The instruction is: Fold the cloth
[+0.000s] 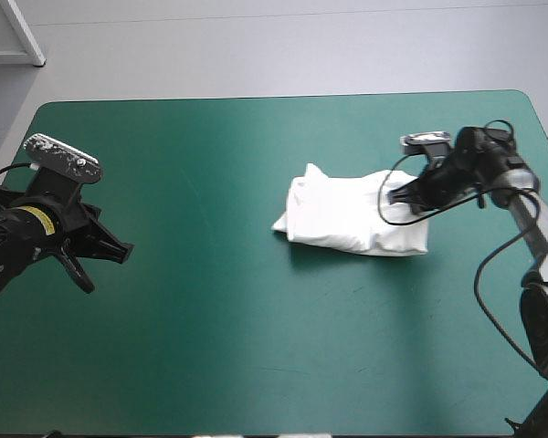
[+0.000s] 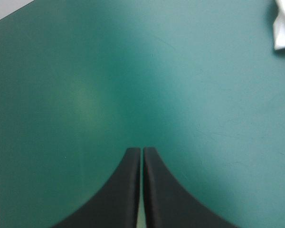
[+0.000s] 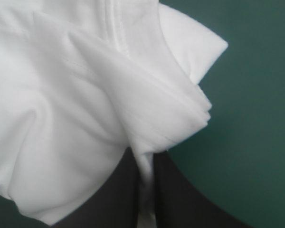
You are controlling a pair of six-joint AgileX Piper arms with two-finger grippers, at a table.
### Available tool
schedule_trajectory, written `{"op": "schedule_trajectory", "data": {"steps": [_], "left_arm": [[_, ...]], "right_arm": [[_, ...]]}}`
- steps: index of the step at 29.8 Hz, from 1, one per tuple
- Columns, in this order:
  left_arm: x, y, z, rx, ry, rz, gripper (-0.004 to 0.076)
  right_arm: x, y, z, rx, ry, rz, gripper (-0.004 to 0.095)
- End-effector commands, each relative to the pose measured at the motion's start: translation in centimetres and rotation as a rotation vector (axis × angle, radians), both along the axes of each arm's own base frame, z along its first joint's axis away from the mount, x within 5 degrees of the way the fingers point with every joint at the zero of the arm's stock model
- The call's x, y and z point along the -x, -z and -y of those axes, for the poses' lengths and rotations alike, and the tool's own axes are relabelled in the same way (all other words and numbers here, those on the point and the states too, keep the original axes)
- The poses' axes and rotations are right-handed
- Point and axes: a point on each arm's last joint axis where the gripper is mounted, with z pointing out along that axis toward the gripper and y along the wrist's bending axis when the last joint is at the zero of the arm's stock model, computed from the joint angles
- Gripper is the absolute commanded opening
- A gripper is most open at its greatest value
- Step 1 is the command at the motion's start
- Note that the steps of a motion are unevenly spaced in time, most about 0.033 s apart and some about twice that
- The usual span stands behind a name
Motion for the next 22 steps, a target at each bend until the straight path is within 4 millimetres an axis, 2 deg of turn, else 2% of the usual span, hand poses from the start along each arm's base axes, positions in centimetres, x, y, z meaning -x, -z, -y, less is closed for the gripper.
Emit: {"op": "schedule_trajectory", "data": {"steps": [1, 3, 8, 10, 14, 16, 19, 21, 22], "left_arm": [[0.1, -1.3, 0.0, 0.030, 0.018, 0.096, 0.0019], [0.1, -1.4, 0.1, 0.034, 0.020, 0.103, 0.0019], [0.0, -1.5, 0.1, 0.040, 0.025, 0.121, 0.0019], [0.0, -1.5, 0.1, 0.041, 0.026, 0.120, 0.0019], [0.0, -1.5, 0.1, 0.039, 0.025, 0.121, 0.0019], [0.0, -1.5, 0.1, 0.041, 0.025, 0.120, 0.0019], [0.6, -2.1, -0.2, 0.037, 0.033, 0.151, 0.0019], [1.4, -3.1, -0.7, 0.039, 0.017, 0.200, 0.0019], [1.8, -3.6, -1.0, 0.047, 0.002, 0.224, 0.0019]], "right_arm": [[2.2, -3.0, 5.9, 0.076, 0.134, 0.076, 0.0005], [3.3, -2.7, 8.7, 0.118, 0.207, 0.054, 0.0005], [5.7, -1.8, 12.9, 0.196, 0.322, 0.021, 0.0005], [6.1, -1.6, 13.7, 0.190, 0.353, 0.030, 0.0005], [6.0, -1.6, 13.6, 0.175, 0.354, 0.033, 0.0032], [6.1, -1.6, 13.4, 0.154, 0.346, 0.023, 0.0164], [6.4, -2.4, 13.0, 0.116, 0.359, 0.018, 0.0525], [6.9, -4.1, 12.6, 0.075, 0.383, 0.058, 0.0733], [7.3, -5.4, 12.2, 0.049, 0.383, 0.103, 0.0768]]}}
